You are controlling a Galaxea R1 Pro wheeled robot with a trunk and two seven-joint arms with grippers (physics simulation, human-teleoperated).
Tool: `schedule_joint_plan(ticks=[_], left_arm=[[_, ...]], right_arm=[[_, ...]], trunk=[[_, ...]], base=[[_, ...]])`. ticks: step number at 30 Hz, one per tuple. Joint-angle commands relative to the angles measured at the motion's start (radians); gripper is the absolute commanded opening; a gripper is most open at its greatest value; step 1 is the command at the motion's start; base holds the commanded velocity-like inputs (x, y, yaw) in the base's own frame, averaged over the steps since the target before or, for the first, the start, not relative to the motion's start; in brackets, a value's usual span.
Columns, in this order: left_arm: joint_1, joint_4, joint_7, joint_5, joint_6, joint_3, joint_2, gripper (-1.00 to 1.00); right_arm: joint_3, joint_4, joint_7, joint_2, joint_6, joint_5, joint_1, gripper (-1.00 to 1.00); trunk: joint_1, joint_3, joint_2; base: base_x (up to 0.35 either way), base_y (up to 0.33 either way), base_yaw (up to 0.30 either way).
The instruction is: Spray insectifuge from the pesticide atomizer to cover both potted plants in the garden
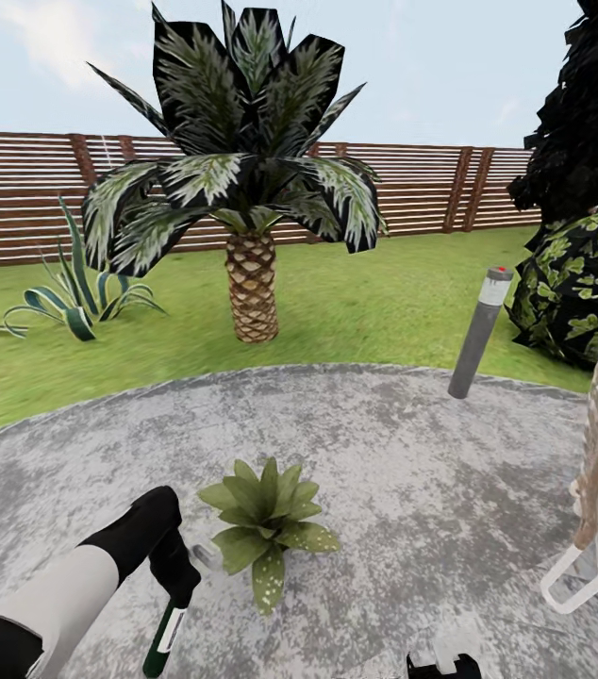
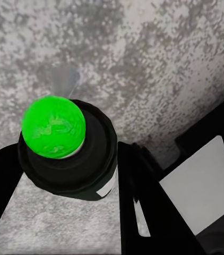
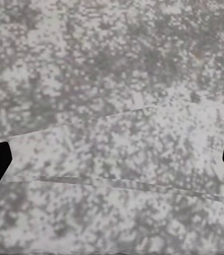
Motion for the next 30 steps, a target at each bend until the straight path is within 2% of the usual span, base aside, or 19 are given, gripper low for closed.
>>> schedule_joint_plan(ticks=[1,7,11,15,18,21,23,26,30], left_arm=[[0.001,-0.003,-0.009,-0.007,0.006,-0.002,-0.001,-1.0],[0.006,0.004,-0.007,-0.007,0.005,-0.002,-0.003,-1.0],[0.011,0.006,-0.001,-0.008,0.003,-0.002,-0.001,-1.0],[0.016,0.009,0.008,-0.008,0.0,0.0,0.006,-1.0],[0.008,-0.005,0.007,-0.007,0.002,0.003,-0.005,-1.0],[0.002,-0.007,0.014,-0.005,0.004,0.004,-0.028,-1.0],[0.011,0.006,0.053,-0.003,0.003,0.007,-0.017,-1.0],[0.04,0.021,0.061,0.001,-0.004,0.005,0.021,-1.0],[0.062,0.024,0.05,0.004,-0.008,0.005,0.025,-1.0]], right_arm=[[-0.007,0.002,-0.004,0.0,-0.004,0.011,-0.001,1.0],[-0.007,0.002,-0.004,0.0,-0.004,0.011,-0.001,1.0],[-0.007,0.002,-0.004,0.0,-0.004,0.011,-0.001,1.0],[-0.007,0.002,-0.004,0.0,-0.004,0.011,-0.001,1.0],[-0.007,0.002,-0.004,0.0,-0.004,0.011,-0.001,1.0],[-0.007,0.002,-0.004,0.0,-0.004,0.011,-0.001,1.0],[-0.007,0.002,-0.004,0.0,-0.004,0.011,-0.001,1.0],[-0.007,0.002,-0.004,0.0,-0.004,0.011,-0.001,1.0],[-0.007,0.002,-0.004,0.0,-0.004,0.011,-0.001,1.0]], trunk=[[0.0,-0.001,0.0],[0.0,-0.001,0.0],[0.0,-0.001,0.0],[0.0,-0.001,0.0],[0.0,-0.001,0.0],[0.0,-0.001,0.0],[0.0,-0.001,0.0],[0.0,-0.001,0.0],[0.0,-0.001,0.0]], base=[[0.0,0.314,-0.298],[0.0,0.301,-0.3],[0.0,0.057,-0.258],[0.0,0.005,-0.039],[0.0,0.001,-0.004],[0.0,0.0,0.0],[0.0,0.0,0.0],[0.0,0.0,0.0],[0.0,0.0,0.0]])
